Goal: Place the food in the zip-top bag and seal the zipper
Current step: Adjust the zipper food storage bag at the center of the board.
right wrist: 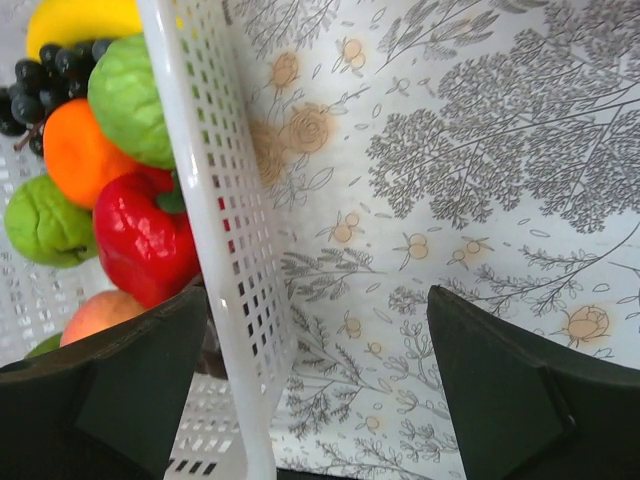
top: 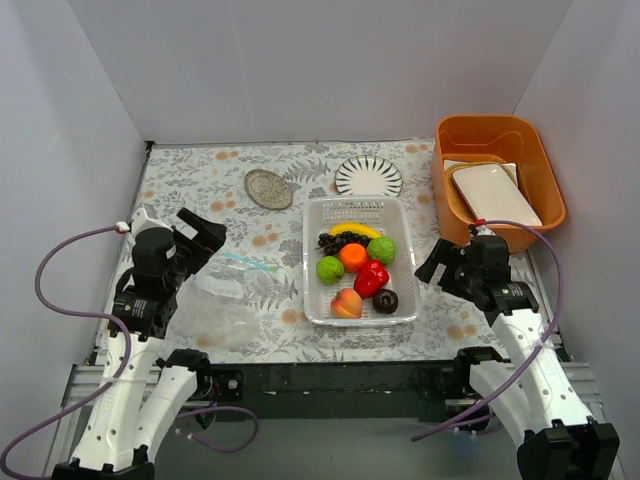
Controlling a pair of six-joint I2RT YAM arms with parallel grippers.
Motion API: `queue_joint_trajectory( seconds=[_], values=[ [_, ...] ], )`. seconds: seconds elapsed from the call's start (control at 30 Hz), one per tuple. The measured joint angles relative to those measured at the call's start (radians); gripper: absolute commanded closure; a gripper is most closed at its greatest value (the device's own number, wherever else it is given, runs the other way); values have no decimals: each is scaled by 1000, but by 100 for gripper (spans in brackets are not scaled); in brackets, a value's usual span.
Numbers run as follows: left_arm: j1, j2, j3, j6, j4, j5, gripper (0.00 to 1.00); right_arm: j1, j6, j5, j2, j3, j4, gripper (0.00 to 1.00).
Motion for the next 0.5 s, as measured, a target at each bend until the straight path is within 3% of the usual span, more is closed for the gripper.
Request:
queue_joint_trajectory(
  seconds=[0.5],
  values=[
    [-5, 174, -2, 32, 34, 85, 2, 0, -125, -191, -38, 16, -48, 2]
  ],
)
